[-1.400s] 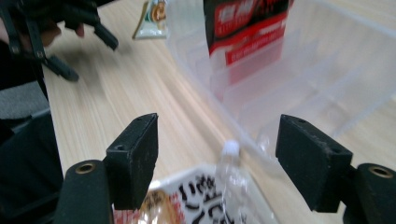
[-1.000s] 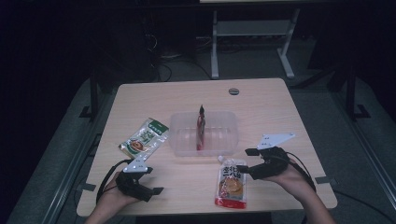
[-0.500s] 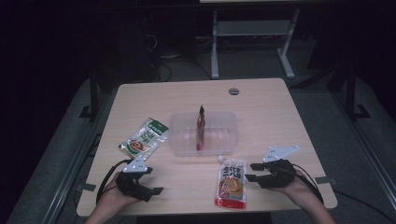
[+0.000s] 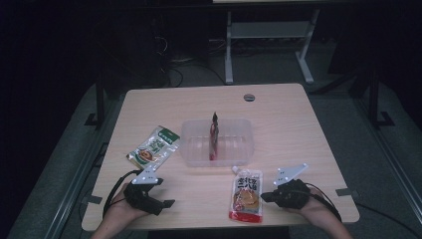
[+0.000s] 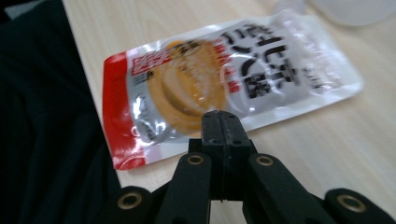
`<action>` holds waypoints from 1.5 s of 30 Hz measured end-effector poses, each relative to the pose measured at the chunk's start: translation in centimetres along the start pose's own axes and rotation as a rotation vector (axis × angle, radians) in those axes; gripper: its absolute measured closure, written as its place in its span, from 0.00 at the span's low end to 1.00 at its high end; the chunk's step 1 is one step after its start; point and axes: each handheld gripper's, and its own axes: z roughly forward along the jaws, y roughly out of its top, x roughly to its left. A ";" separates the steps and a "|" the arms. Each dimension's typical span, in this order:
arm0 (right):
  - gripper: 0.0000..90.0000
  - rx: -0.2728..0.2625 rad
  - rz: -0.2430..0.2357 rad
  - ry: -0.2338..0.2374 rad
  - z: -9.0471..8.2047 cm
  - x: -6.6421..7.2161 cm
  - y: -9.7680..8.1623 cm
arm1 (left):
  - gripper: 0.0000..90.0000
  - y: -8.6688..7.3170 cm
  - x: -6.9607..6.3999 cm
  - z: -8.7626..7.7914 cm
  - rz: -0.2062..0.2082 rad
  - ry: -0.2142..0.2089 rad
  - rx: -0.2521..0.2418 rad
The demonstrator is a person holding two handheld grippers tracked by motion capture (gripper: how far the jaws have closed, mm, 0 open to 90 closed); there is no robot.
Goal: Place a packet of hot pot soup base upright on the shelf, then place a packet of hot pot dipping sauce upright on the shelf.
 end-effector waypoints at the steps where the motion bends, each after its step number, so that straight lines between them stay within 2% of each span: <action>1: 1.00 0.013 -0.010 -0.002 0.2 0.1 0.1 | 0.14 0.0 0.0 0.0 0.000 0.000 0.000; 11: 1.00 0.057 -0.042 0.039 1.7 0.6 0.5 | 0.14 0.0 -0.1 0.1 -0.001 -0.005 -0.004; 16: 1.00 0.041 -0.027 0.057 1.9 0.6 0.8 | 0.14 0.1 -0.1 0.1 0.004 -0.009 0.005; 21: 1.00 0.041 -0.040 0.078 2.2 0.9 1.2 | 0.14 0.1 -0.3 0.3 0.000 -0.010 0.003; 24: 1.00 0.048 -0.056 0.078 2.2 1.0 1.1 | 0.14 0.1 -0.3 0.2 0.007 -0.011 0.006; 28: 1.00 0.068 -0.035 0.062 1.5 0.9 0.3 | 0.14 0.0 -0.1 0.2 0.004 -0.014 0.009; 33: 1.00 0.083 -0.039 0.068 1.7 0.8 0.0 | 0.14 0.0 -0.3 0.2 -0.001 -0.014 0.004; 34: 1.00 0.088 -0.062 0.072 2.0 0.9 0.2 | 0.14 0.0 -0.3 0.3 0.006 -0.016 0.011; 45: 1.00 0.076 -0.115 0.115 3.3 1.7 1.4 | 0.14 0.1 -0.3 0.4 0.004 -0.016 0.010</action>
